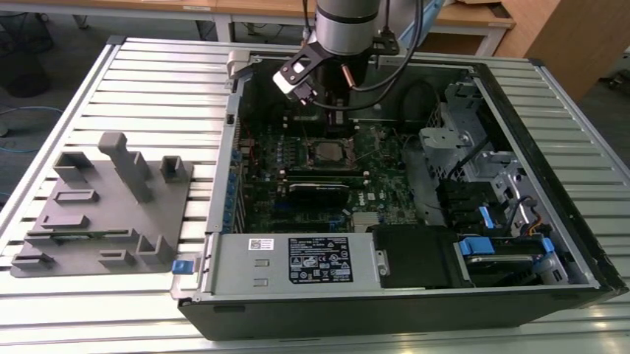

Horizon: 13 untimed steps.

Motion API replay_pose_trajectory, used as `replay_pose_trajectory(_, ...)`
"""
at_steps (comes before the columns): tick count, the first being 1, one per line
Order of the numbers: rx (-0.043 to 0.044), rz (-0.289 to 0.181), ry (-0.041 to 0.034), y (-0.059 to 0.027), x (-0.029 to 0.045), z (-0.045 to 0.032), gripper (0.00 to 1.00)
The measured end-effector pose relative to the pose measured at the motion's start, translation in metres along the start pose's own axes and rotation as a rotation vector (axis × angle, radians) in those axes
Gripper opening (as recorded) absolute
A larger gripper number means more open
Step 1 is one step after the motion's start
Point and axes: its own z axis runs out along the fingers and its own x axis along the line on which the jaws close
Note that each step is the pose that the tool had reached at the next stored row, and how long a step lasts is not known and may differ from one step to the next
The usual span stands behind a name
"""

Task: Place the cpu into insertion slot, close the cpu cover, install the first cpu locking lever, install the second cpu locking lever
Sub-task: 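Close the cpu cover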

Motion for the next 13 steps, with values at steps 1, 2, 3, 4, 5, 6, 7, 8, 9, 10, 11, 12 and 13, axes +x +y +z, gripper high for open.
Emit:
replay_pose_trajectory(1,-0.0002,0.000,0.0004,0.0001,0.0001,-0.0008,0.11)
replay_pose_trajectory(2,-0.0002,0.000,0.0003,0.0001,0.0000,-0.0021,0.11)
replay_pose_trajectory(3,-0.0003,0.000,0.0005,0.0002,0.0001,-0.0037,0.11)
replay_pose_trajectory(4,-0.0003,0.000,0.0005,0.0002,0.0001,-0.0052,0.11)
replay_pose_trajectory(5,-0.0003,0.000,0.0005,0.0003,0.0001,-0.0070,0.11)
replay_pose_trajectory(6,-0.0003,0.000,0.0005,0.0004,0.0001,-0.0089,0.11)
replay_pose_trajectory(7,-0.0002,0.000,0.0004,0.0004,0.0001,-0.0104,0.11)
replay_pose_trajectory(8,-0.0002,0.000,0.0004,0.0005,0.0001,-0.0111,0.11)
replay_pose_trajectory(9,-0.0004,0.000,0.0006,0.0005,0.0001,-0.0111,0.11)
replay_pose_trajectory(10,-0.0004,0.000,0.0007,0.0005,0.0001,-0.0111,0.11)
replay_pose_trajectory(11,-0.0003,0.000,0.0006,0.0005,0.0001,-0.0112,0.11)
replay_pose_trajectory(12,-0.0003,0.000,0.0005,0.0005,0.0001,-0.0112,0.11)
replay_pose_trajectory(13,-0.0003,0.000,0.0006,0.0005,0.0001,-0.0112,0.11)
